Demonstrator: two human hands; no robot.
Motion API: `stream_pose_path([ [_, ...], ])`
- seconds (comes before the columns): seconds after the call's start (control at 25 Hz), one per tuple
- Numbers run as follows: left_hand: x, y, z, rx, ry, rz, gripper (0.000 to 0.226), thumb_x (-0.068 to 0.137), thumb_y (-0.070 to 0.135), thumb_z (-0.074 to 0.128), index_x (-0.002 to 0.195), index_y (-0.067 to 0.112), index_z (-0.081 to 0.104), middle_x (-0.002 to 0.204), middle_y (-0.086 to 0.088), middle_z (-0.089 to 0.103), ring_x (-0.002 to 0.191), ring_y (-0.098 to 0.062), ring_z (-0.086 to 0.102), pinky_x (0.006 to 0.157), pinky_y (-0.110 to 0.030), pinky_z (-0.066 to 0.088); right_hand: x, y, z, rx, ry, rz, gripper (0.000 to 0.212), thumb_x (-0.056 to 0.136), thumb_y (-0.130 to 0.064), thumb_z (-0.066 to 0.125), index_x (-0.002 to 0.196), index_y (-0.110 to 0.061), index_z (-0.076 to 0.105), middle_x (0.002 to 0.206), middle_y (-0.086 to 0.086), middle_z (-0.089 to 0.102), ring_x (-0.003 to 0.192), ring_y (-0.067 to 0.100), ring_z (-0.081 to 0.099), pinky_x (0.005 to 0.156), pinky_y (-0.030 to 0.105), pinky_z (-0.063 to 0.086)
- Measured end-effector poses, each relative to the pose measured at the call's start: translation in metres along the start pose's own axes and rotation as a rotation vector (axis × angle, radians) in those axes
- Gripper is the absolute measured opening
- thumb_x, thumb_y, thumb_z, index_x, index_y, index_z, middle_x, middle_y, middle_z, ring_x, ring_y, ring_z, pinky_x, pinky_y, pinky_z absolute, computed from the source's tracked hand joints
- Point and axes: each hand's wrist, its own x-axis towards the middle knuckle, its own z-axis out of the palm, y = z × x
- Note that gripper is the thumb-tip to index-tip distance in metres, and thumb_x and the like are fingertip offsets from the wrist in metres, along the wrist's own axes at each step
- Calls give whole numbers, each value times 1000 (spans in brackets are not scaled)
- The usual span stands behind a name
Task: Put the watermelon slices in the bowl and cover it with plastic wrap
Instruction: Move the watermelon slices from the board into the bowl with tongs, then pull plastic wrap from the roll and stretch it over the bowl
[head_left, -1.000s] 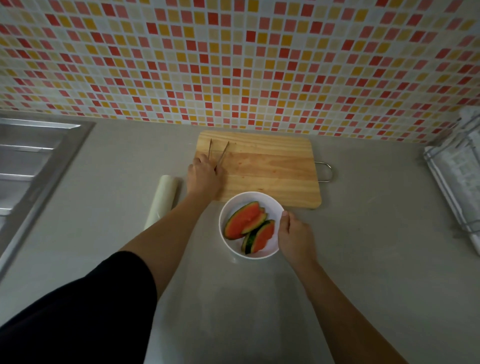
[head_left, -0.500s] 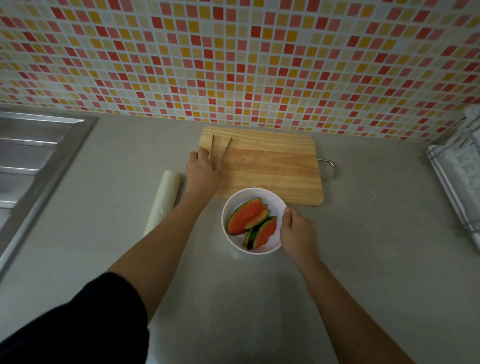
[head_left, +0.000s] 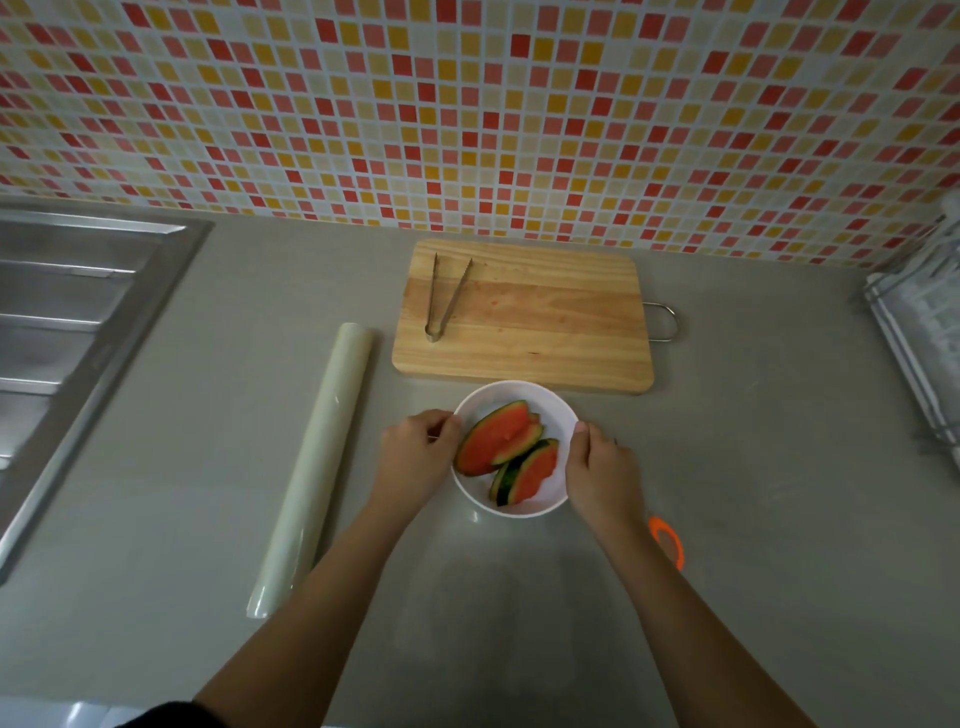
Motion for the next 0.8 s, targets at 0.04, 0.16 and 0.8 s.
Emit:
stream_pose_path([
  [0.04,-5,-3,1,11,-3,-2,28,92,26,48,83,15,73,71,0,67,70,-18,61,57,-23,40,-6,1,0,-4,19,-11,33,96,-18,37,74,-1,55,72,24,64,67,39,57,58,32,30],
  [0.16,-16,-5,1,19,-22,19,28,94,28,47,88,17,72,73,4,67,72,-16,63,59,-22,42,-14,4,-2,6,26,-16,34,95,-18,38,70,-2,52,66,23,62,62,39,56,56,30,26],
  [0.8,20,-82,-93,332,-54,-181,54,97,46,36,76,2,59,73,-11,60,76,-32,56,62,-32,35,-15,4,-7,18,-60,-27,33,97,-24,33,90,-2,57,89,27,64,83,41,58,63,32,28],
])
